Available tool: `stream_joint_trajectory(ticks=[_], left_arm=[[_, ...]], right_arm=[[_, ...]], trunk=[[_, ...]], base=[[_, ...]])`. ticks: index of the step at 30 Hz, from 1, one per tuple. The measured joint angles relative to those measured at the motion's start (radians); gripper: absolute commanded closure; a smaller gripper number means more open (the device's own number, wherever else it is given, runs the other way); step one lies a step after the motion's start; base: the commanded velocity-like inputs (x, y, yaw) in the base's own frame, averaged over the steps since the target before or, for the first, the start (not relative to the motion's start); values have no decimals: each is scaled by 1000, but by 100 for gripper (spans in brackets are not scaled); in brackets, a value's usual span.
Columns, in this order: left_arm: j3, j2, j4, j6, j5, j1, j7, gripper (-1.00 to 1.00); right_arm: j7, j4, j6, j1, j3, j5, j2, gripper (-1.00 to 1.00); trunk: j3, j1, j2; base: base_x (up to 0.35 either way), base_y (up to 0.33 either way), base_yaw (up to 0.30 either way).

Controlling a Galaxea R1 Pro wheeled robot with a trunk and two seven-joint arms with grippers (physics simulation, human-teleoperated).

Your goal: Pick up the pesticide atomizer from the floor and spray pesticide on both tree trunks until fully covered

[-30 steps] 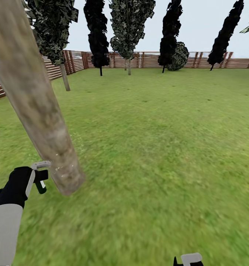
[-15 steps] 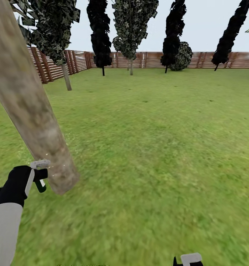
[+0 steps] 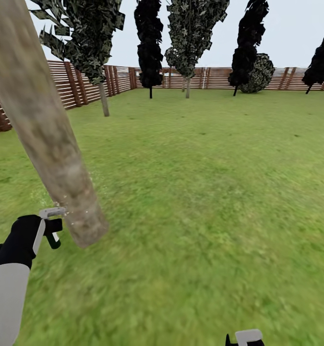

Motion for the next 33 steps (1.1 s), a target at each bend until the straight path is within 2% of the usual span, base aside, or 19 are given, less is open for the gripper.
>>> stream_joint_trajectory(ticks=[8, 11, 12, 13, 14, 18, 23, 33], left_arm=[[2, 0, -1, -1, -1, 2, -2, 100], [3, 4, -2, -4, -12, 8, 0, 100], [3, 39, -9, -2, -6, 9, -5, 100], [5, 80, -11, 1, -25, 9, -8, 100], [5, 99, -12, 3, -10, 7, -10, 100], [3, 137, -14, 4, -2, 11, -11, 100], [-6, 136, -14, 3, 3, 15, -11, 100], [-5, 132, -14, 3, 3, 15, -36, 100]], right_arm=[[0, 0, 0, 0, 0, 0, 0, -100], [0, 0, 0, 0, 0, 0, 1, -100], [0, 0, 0, 0, -1, 0, 1, -100], [0, 0, 0, 0, 0, 0, 1, -100], [0, 0, 0, 0, -1, 0, 1, -100], [0, 0, 0, 0, 0, 0, 0, -100], [1, 0, 0, 0, 0, 0, 1, -100], [0, -1, 0, 0, 0, 0, -1, -100]], trunk=[[0, 0, 0], [0, 0, 0], [0, 0, 0], [0, 0, 0], [0, 0, 0], [0, 1, 0], [0, 0, 0], [0, 0, 0]], base=[[327, -25, 0], [196, 0, 69], [27, 0, 239], [14, 0, 258], [6, 0, 270], [1, 0, 149], [22, -17, 5], [185, -194, 0]])
